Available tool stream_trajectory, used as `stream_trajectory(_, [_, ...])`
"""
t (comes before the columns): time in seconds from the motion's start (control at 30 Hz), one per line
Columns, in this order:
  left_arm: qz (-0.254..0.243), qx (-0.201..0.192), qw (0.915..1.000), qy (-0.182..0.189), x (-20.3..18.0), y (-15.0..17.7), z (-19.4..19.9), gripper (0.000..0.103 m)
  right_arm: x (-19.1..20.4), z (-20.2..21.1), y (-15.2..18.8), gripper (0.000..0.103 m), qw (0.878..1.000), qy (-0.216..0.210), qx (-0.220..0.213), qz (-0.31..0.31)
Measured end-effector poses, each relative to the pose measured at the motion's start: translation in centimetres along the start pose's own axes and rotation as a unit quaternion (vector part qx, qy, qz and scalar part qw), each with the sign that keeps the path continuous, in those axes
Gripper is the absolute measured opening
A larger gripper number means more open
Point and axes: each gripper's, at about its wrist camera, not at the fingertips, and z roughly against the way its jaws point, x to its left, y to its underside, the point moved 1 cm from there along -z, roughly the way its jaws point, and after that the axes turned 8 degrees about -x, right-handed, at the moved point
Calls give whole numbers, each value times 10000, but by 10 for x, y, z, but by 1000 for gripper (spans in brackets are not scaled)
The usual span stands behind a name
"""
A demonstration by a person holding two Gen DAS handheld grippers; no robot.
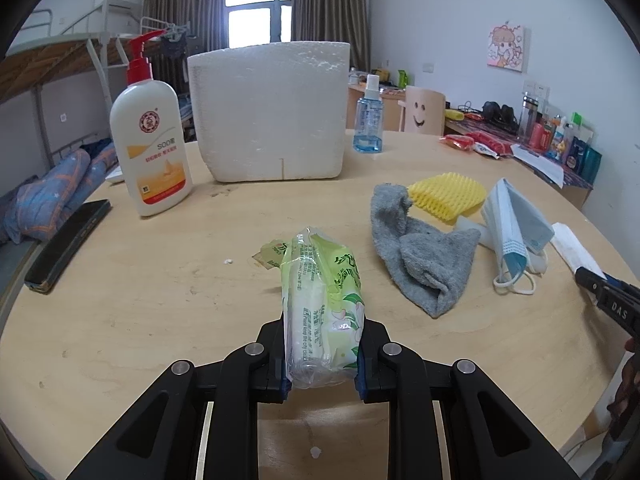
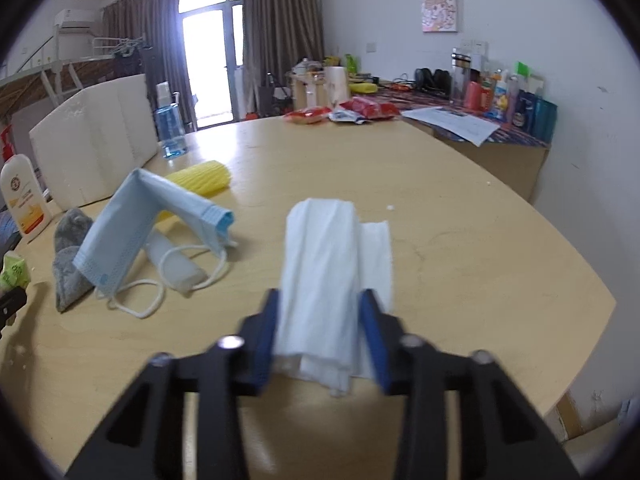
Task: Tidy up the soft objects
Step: 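Close the left gripper on the tissue pack while the right gripper grasps the white cloth, then lift the tissue pack and white cloth and carry both toward the white foam box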
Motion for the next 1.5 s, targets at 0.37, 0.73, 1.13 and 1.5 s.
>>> stream_trajectory(0.37, [-68, -435, 9990, 92, 1, -16, 25, 24, 4, 40, -19, 11, 9969, -461, -623, -89])
stream_trajectory(0.73, [-263, -1115, 9933, 126, -5, -30, 75, 24, 14, 84, -26, 11, 9905, -729, -1165, 24])
stream_trajectory(1.13, [-300, -1805, 9831, 83, -4, -36, 128, 24, 30, 141, -31, 11, 9783, -1009, -1798, 191])
stream_trajectory(1.5, [-345, -2262, 9735, 34, 5, -36, 165, 24, 48, 170, -30, 11, 9679, -1306, -2122, 341])
